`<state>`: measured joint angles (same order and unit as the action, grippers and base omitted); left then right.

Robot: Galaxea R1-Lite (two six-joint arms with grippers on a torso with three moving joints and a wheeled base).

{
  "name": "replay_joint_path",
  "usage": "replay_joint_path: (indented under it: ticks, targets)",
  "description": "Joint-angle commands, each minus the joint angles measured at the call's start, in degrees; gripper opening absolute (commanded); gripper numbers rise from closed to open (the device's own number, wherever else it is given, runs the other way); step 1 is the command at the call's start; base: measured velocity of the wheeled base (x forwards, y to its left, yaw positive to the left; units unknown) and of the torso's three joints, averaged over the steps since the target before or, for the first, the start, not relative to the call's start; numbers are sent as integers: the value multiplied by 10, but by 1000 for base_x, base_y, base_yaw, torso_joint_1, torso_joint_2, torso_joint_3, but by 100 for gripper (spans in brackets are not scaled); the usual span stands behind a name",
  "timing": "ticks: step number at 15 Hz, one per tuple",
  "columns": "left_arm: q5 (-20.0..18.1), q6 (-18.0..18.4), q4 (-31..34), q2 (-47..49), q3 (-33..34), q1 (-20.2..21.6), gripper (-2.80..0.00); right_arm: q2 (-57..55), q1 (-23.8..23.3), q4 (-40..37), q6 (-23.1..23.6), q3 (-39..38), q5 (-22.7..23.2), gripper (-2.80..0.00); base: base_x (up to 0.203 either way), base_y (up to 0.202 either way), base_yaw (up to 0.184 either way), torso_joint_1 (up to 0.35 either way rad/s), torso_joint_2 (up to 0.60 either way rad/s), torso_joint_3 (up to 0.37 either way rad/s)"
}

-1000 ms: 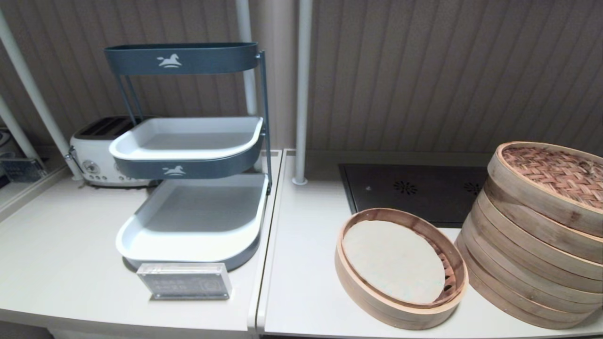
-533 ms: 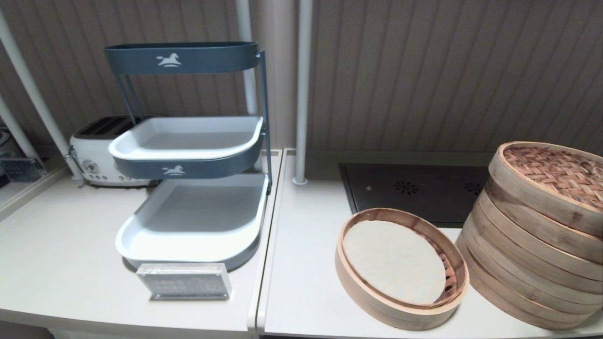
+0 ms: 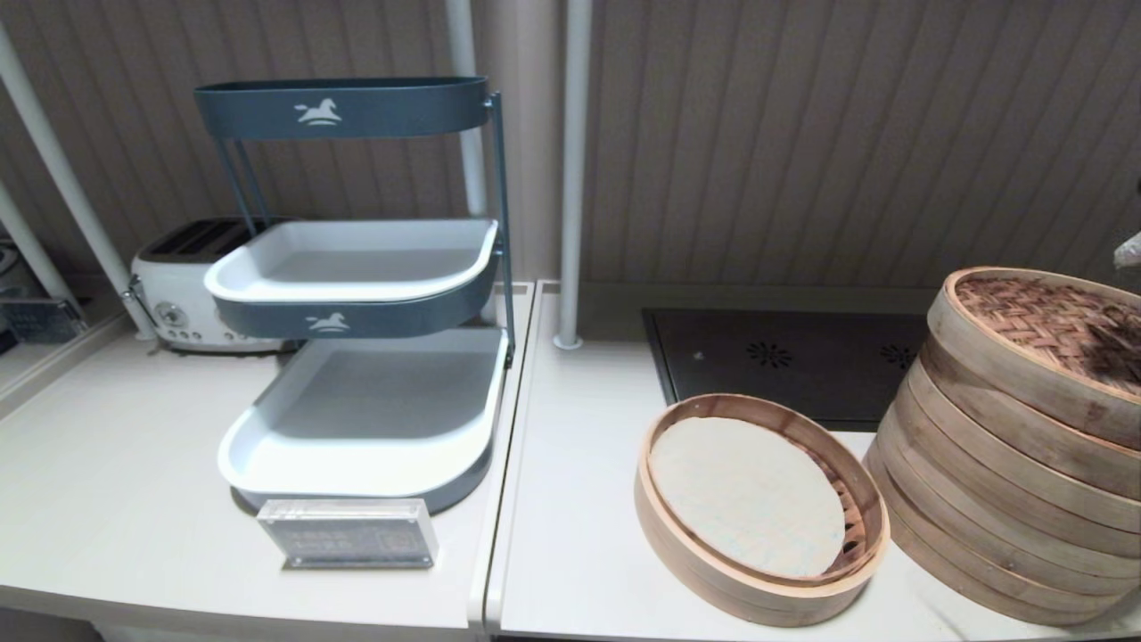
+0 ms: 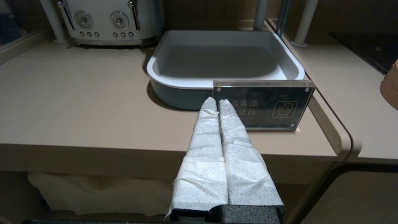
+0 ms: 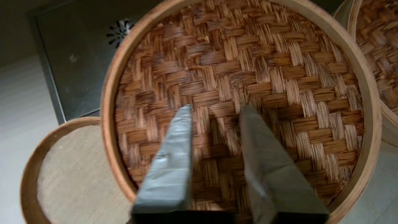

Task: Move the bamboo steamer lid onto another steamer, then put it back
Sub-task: Pick up the steamer

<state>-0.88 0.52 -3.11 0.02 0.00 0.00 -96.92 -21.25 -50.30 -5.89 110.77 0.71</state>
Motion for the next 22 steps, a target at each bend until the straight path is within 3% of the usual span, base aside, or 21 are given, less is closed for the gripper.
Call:
replay_joint_path:
  ticks: [1,10,19,20,21,22]
  targets:
    - [0,0,0,0,16,0,-280,-18,-5,-2,0,-7,0,0,0,0,0,0,0,0]
    - [0,0,0,0,16,0,-280,-19,-50,0,-1,-50,17,0,0,0,0,0,0,0]
    - [0,0,0,0,16,0,-280,-48,-52,17,-1,-57,25,0,0,0,0,0,0,0]
    - [0,0,-1,0,16,0,-280,-50,-52,19,-1,-56,25,-217,0,0,0,0,0,0]
    - [0,0,0,0,16,0,-280,-50,-52,19,-1,-54,25,-280,0,0,0,0,0,0]
    - [0,0,0,0,16,0,-280,-49,-51,19,-2,-54,25,-280,0,0,0,0,0,0]
